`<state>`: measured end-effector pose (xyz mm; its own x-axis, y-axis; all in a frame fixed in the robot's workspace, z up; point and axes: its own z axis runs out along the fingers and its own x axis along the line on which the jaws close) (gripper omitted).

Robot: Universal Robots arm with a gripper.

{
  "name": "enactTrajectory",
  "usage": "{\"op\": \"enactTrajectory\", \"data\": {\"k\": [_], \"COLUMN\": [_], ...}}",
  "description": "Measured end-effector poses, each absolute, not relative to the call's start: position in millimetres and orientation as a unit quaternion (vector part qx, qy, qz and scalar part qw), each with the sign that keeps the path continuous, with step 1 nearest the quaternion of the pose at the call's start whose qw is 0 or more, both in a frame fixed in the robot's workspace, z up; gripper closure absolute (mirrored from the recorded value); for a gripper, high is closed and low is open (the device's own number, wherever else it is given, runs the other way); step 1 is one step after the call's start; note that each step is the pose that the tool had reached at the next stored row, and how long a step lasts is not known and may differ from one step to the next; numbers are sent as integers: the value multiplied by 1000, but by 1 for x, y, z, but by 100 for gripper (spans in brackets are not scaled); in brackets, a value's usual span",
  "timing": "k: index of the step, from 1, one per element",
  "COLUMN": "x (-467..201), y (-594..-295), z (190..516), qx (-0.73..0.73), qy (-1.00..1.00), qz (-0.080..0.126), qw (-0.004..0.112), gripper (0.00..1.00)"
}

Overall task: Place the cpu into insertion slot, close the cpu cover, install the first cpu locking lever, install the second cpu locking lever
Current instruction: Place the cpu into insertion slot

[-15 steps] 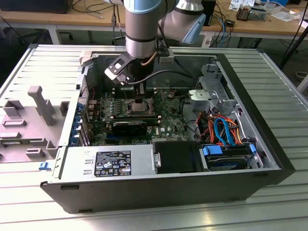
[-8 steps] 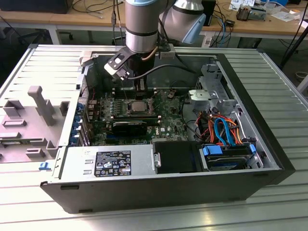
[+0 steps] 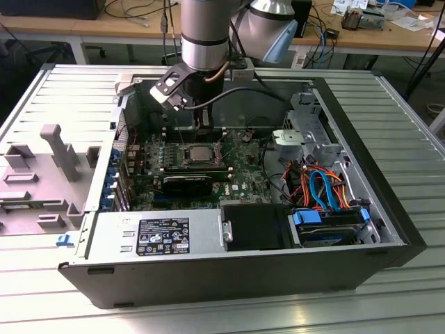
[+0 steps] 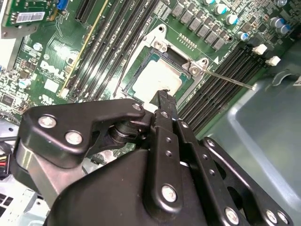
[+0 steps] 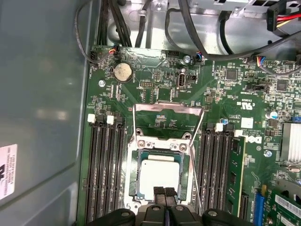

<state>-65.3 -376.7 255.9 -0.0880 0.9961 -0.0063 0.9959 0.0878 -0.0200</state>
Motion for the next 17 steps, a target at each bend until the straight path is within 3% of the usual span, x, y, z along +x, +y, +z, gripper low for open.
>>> {"op": "enactTrajectory", "data": {"k": [17], "x": [-65], "y": [-377], "z": [282], "qx": [-675], "qy": [-737], "qz": [9], "qw": [5], "gripper": [89]}}
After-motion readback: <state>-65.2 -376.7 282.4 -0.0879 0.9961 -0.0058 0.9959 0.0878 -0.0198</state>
